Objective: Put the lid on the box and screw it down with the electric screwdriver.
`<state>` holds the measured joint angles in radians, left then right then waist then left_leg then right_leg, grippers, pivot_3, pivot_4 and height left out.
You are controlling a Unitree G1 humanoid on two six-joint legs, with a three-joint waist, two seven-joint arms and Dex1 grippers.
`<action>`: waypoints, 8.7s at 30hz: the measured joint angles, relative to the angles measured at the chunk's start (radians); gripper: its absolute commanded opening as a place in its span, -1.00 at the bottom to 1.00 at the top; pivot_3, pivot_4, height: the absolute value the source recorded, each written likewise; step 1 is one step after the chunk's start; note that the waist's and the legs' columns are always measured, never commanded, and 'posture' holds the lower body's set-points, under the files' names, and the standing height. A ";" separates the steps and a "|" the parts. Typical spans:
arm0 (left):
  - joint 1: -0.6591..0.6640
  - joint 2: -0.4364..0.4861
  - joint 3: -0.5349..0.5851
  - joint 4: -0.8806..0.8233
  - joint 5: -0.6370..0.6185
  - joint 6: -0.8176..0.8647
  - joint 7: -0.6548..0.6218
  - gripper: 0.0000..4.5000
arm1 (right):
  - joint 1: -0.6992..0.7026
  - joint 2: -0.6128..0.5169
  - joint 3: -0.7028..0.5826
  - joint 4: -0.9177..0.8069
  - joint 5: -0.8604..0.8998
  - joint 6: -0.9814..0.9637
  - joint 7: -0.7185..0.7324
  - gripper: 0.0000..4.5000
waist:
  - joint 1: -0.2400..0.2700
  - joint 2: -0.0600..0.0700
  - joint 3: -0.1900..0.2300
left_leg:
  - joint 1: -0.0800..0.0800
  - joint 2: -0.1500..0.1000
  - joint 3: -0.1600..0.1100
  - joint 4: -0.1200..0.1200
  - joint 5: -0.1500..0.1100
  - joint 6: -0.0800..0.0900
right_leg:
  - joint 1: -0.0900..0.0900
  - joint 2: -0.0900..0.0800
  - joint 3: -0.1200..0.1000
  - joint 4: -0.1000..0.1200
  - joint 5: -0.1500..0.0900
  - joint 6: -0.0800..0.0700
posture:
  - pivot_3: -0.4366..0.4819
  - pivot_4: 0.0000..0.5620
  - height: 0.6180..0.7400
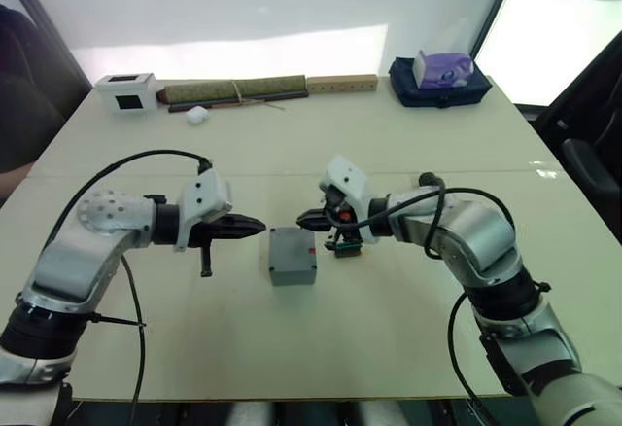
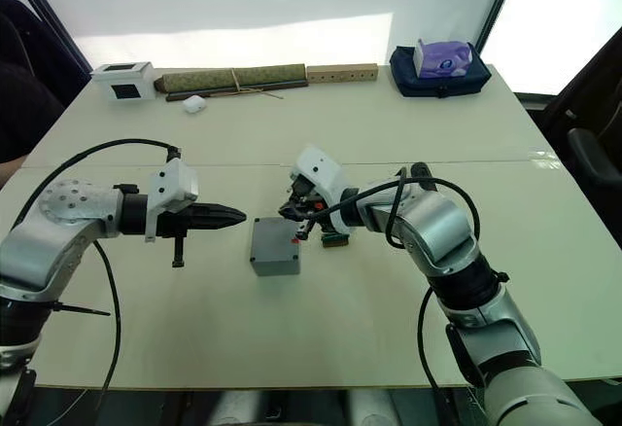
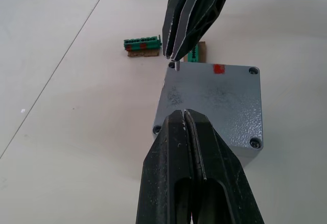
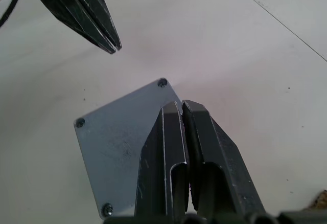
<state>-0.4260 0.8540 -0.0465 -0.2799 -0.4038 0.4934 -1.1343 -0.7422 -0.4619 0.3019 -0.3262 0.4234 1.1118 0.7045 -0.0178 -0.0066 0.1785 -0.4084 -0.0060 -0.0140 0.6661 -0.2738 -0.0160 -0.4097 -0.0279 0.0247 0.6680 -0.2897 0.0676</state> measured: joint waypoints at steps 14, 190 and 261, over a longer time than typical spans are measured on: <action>0.000 -0.003 0.000 0.000 0.001 -0.009 0.005 -1.00 | 0.024 -0.030 0.019 0.029 -0.032 -0.048 0.007 -0.98 | 0.000 0.000 0.000 | 0.000 0.000 0.000 0.000 0.000 0.000 | 0.000 0.000 0.000 0.000 0.000 0.000 | -0.05 -0.47 1.00; -0.001 -0.177 -0.166 0.200 0.143 -0.158 -0.039 -1.00 | 0.299 0.208 -0.128 0.103 -0.054 -0.710 -0.055 -0.20 | 0.000 0.000 -0.024 | 0.023 0.001 0.001 -0.003 0.000 0.000 | 0.022 0.000 0.002 -0.002 0.000 0.000 | -0.05 -0.47 1.00; -0.092 -0.114 -0.005 -0.139 -0.140 0.069 0.038 -1.00 | -0.064 -0.350 -0.237 0.514 0.373 0.496 -0.592 0.01 | -0.001 -0.001 -0.011 | 0.000 0.001 0.004 -0.012 0.000 0.000 | -0.001 0.001 0.003 -0.010 0.000 0.000 | -0.05 -0.47 1.00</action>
<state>-0.5177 0.7396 -0.0511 -0.4188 -0.5435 0.5623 -1.0964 -0.8063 -0.8118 0.0646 0.1876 0.7963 1.6081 0.1123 -0.0192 -0.0074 0.1674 -0.4082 -0.0049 -0.0098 0.6539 -0.2738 -0.0157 -0.4108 -0.0265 0.0276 0.6578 -0.2896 0.0671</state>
